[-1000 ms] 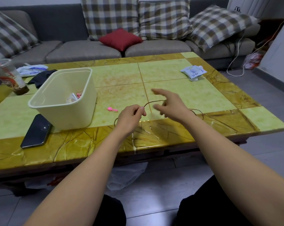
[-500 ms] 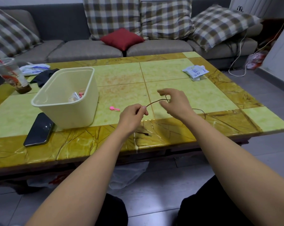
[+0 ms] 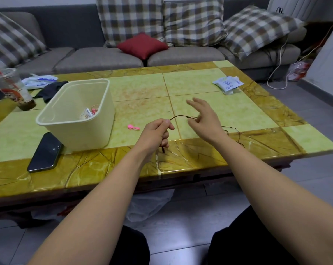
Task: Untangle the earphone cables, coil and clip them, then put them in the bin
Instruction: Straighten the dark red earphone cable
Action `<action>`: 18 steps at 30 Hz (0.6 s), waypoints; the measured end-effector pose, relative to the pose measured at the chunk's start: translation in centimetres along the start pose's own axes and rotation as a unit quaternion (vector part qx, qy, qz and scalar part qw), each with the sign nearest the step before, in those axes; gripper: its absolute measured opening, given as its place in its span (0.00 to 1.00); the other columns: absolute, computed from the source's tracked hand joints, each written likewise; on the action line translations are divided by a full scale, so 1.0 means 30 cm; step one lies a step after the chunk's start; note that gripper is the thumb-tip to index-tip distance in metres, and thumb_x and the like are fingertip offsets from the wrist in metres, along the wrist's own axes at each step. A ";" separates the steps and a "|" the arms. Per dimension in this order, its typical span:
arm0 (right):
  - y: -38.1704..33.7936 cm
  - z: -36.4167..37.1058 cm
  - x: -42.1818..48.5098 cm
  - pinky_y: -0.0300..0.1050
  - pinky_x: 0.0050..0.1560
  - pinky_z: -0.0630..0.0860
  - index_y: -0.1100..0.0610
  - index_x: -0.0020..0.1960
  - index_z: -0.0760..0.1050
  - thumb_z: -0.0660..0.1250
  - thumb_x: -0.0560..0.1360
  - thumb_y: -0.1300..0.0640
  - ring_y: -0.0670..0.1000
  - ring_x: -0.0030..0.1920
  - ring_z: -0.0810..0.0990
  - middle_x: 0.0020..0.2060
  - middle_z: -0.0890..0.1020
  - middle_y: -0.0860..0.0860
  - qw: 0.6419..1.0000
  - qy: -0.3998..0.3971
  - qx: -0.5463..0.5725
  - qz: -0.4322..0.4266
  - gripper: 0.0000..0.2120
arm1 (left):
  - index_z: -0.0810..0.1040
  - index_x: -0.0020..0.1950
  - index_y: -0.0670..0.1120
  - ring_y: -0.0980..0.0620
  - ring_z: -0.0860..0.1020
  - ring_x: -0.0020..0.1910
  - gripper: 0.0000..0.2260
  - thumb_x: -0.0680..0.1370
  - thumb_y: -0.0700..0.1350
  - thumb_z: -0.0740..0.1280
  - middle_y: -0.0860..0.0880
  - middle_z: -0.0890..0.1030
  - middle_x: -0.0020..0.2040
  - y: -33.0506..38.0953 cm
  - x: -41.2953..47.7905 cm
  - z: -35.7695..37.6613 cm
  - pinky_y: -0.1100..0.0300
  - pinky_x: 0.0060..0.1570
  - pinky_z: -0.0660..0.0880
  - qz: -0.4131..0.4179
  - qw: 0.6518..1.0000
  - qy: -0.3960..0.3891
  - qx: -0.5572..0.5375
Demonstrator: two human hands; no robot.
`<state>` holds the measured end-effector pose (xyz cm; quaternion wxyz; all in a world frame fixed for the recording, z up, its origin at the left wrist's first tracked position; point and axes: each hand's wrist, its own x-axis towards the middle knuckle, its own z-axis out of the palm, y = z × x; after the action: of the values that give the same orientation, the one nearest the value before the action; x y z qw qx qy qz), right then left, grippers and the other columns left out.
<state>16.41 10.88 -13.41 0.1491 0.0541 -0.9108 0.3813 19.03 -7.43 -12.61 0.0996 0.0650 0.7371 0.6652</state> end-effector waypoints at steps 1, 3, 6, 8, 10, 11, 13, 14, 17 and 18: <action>-0.032 0.002 -0.006 0.43 0.51 0.74 0.49 0.72 0.71 0.67 0.76 0.59 0.44 0.40 0.71 0.69 0.72 0.47 0.998 -0.029 0.034 -0.046 0.25 | 0.75 0.46 0.44 0.55 0.63 0.26 0.13 0.84 0.48 0.57 0.53 0.63 0.28 0.002 0.001 0.007 0.63 0.32 0.71 0.001 1.000 0.003 -0.007; -0.072 0.007 -0.013 0.38 0.48 0.71 0.49 0.66 0.77 0.66 0.78 0.58 0.41 0.40 0.69 0.58 0.79 0.43 0.990 -0.079 0.069 -0.093 0.17 | 0.75 0.45 0.45 0.55 0.62 0.26 0.13 0.84 0.49 0.57 0.54 0.63 0.28 0.004 0.004 0.012 0.62 0.32 0.70 0.001 1.000 0.009 -0.021; -0.079 0.000 -0.014 0.36 0.42 0.67 0.52 0.55 0.82 0.65 0.80 0.55 0.35 0.41 0.70 0.39 0.82 0.45 0.988 -0.117 0.048 -0.093 0.08 | 0.76 0.45 0.45 0.55 0.62 0.27 0.13 0.84 0.49 0.58 0.54 0.64 0.27 0.005 0.003 0.006 0.61 0.32 0.70 -0.004 0.999 0.006 -0.032; -0.073 -0.008 -0.008 0.36 0.41 0.68 0.54 0.51 0.82 0.64 0.80 0.55 0.36 0.37 0.73 0.33 0.80 0.47 0.988 -0.105 0.085 -0.072 0.08 | 0.76 0.45 0.45 0.55 0.63 0.27 0.13 0.84 0.49 0.58 0.54 0.64 0.28 0.007 0.000 0.004 0.62 0.32 0.70 -0.010 0.999 -0.003 -0.038; -0.071 -0.015 0.000 0.35 0.41 0.71 0.56 0.51 0.82 0.63 0.81 0.59 0.40 0.35 0.75 0.30 0.78 0.48 0.980 -0.084 0.176 -0.034 0.09 | 0.75 0.45 0.44 0.54 0.65 0.27 0.13 0.84 0.49 0.58 0.53 0.65 0.28 0.014 -0.003 0.005 0.61 0.34 0.72 -0.028 0.998 -0.024 -0.056; -0.071 -0.017 0.003 0.36 0.38 0.71 0.57 0.51 0.82 0.61 0.81 0.60 0.43 0.32 0.73 0.28 0.75 0.48 0.970 -0.082 0.228 -0.009 0.10 | 0.75 0.44 0.44 0.54 0.66 0.28 0.13 0.84 0.49 0.58 0.52 0.66 0.29 0.017 -0.005 0.007 0.60 0.35 0.74 -0.043 0.996 -0.041 -0.072; -0.077 -0.017 0.009 0.37 0.27 0.64 0.58 0.48 0.79 0.57 0.82 0.62 0.45 0.27 0.65 0.25 0.68 0.46 0.942 -0.087 0.318 0.057 0.12 | 0.73 0.44 0.44 0.53 0.69 0.29 0.12 0.84 0.48 0.58 0.51 0.68 0.29 0.024 -0.010 0.011 0.56 0.40 0.77 -0.081 0.988 -0.083 -0.104; -0.079 -0.018 0.015 0.37 0.24 0.60 0.58 0.46 0.77 0.56 0.82 0.62 0.45 0.26 0.61 0.24 0.66 0.45 0.930 -0.084 0.344 0.098 0.13 | 0.72 0.43 0.45 0.53 0.70 0.29 0.12 0.84 0.48 0.58 0.51 0.69 0.29 0.026 -0.013 0.012 0.55 0.41 0.78 -0.100 0.983 -0.104 -0.117; -0.074 -0.027 0.023 0.37 0.21 0.54 0.56 0.37 0.68 0.52 0.78 0.60 0.48 0.26 0.55 0.23 0.61 0.44 0.914 -0.086 0.337 0.210 0.12 | 0.70 0.42 0.47 0.55 0.66 0.26 0.12 0.83 0.48 0.58 0.52 0.66 0.29 0.040 -0.016 0.010 0.63 0.30 0.74 -0.138 0.962 -0.139 -0.189; -0.069 -0.028 0.020 0.37 0.21 0.54 0.55 0.36 0.67 0.52 0.77 0.57 0.48 0.26 0.55 0.23 0.61 0.45 0.915 -0.105 0.315 0.228 0.12 | 0.70 0.42 0.47 0.57 0.64 0.25 0.11 0.83 0.48 0.58 0.53 0.65 0.29 0.046 -0.011 0.008 0.66 0.25 0.69 -0.140 0.953 -0.139 -0.229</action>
<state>16.48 10.04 -11.27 -0.0632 -0.0710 -0.7415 0.6642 19.37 -7.13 -11.24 0.3049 0.0282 0.5453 0.7803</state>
